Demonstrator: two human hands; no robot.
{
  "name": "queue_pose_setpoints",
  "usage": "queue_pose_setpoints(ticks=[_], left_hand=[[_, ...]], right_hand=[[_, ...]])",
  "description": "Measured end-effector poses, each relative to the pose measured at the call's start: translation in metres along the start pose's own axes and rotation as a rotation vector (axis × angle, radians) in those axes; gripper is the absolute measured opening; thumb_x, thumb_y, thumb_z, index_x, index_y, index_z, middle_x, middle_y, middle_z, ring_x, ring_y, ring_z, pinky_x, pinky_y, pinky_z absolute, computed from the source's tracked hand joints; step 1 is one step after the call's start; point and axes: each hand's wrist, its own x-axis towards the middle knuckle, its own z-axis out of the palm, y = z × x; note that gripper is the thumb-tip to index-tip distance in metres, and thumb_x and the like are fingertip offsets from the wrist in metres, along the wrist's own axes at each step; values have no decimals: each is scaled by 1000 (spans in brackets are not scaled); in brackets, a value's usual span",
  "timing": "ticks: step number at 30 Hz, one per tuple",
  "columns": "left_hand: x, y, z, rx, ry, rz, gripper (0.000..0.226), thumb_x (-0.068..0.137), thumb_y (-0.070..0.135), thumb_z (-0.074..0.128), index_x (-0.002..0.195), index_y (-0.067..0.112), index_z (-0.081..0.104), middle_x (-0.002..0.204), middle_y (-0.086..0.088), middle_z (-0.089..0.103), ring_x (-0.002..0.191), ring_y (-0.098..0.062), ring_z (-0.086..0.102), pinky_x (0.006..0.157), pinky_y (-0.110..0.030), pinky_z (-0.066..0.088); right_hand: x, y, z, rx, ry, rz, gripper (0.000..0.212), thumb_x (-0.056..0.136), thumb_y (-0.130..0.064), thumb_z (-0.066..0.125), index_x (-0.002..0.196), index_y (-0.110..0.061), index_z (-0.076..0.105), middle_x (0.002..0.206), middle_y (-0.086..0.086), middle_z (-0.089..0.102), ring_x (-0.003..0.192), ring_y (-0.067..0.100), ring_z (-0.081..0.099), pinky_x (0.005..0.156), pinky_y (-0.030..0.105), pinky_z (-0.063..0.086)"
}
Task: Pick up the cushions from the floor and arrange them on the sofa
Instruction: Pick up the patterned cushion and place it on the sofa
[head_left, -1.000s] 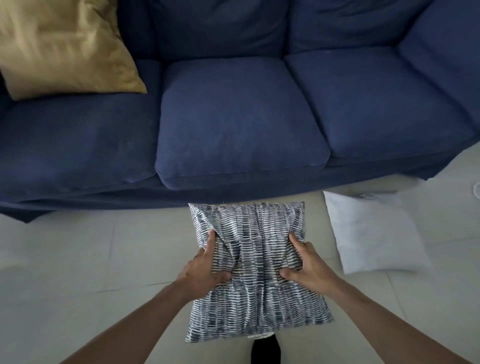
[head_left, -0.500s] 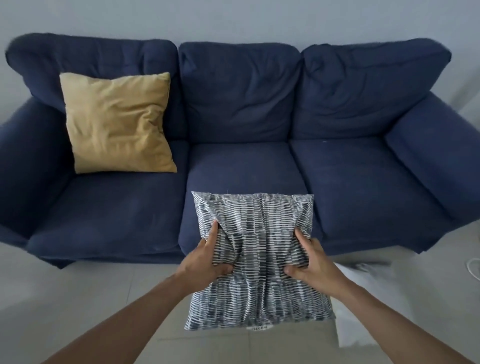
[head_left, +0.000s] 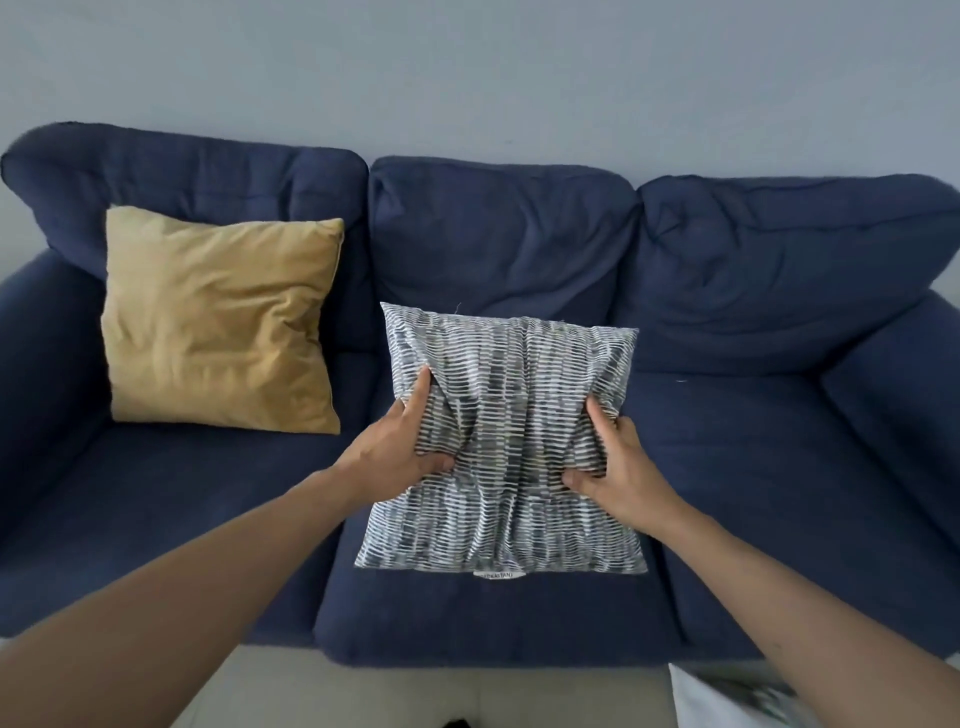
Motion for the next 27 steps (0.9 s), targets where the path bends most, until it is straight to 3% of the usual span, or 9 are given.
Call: queue_pose_setpoints(ticks=[2,6,9,14,17,19,23,27], left_hand=[[45,-13,-6,17,30,-6,132,93,55,78,147,59,-42,178,-16,19,155,-35,42,120,-49,44],[127,-43,-15,43,33,-19,129,96,49,78,158,47,-35,178,-17,16,160,-35,33,123,-51,42],[180,-64,-20,65,50,-30,128,96,43,79,161,42,-32,177,-17,21,157,-35,37,121,-48,43],[251,-94,-22,149,74,-83,130,97,39,79,159,44,-35,173,-21,26,154,-38,40,117,-56,47],[272,-108,-16,221,67,-161,128,98,39,77,160,40,-35,171,-25,28,154,-41,38,115,-58,48],[278,-114,-11,241,78,-191,129,97,43,78,160,41,-34,166,-23,36,146,-41,48,108,-59,52],[283,-118,-4,303,65,-280,124,97,51,74,164,38,-29,150,-18,45,130,-40,56,100,-60,54],[274,-100,-3,351,89,-374,107,102,48,67,170,28,-13,163,-20,30,142,-44,44,112,-62,43]], right_hand=[[49,3,-3,-21,23,-15,112,98,-38,78,168,-46,-9,175,11,8,162,29,25,132,39,24],[143,11,0,-64,85,-30,111,99,-32,78,170,-42,-6,168,9,16,157,31,30,123,33,27],[202,18,7,-91,122,-39,111,99,-31,78,169,-46,-7,165,7,20,155,33,32,123,39,33],[276,31,12,-121,125,-20,110,101,-29,75,168,-47,-11,165,9,20,155,33,31,125,43,35],[302,45,15,-124,102,-13,110,101,-30,75,167,-50,-11,150,0,29,141,26,43,118,43,43],[311,51,15,-140,97,-23,109,102,-30,74,166,-53,-12,142,-3,32,134,23,45,114,43,46],[320,59,12,-193,69,-10,103,105,-33,68,168,-48,-12,154,5,33,142,30,42,111,44,48],[307,65,-2,-212,24,13,93,107,-39,62,171,-40,-6,168,6,23,154,31,32,116,45,45]])
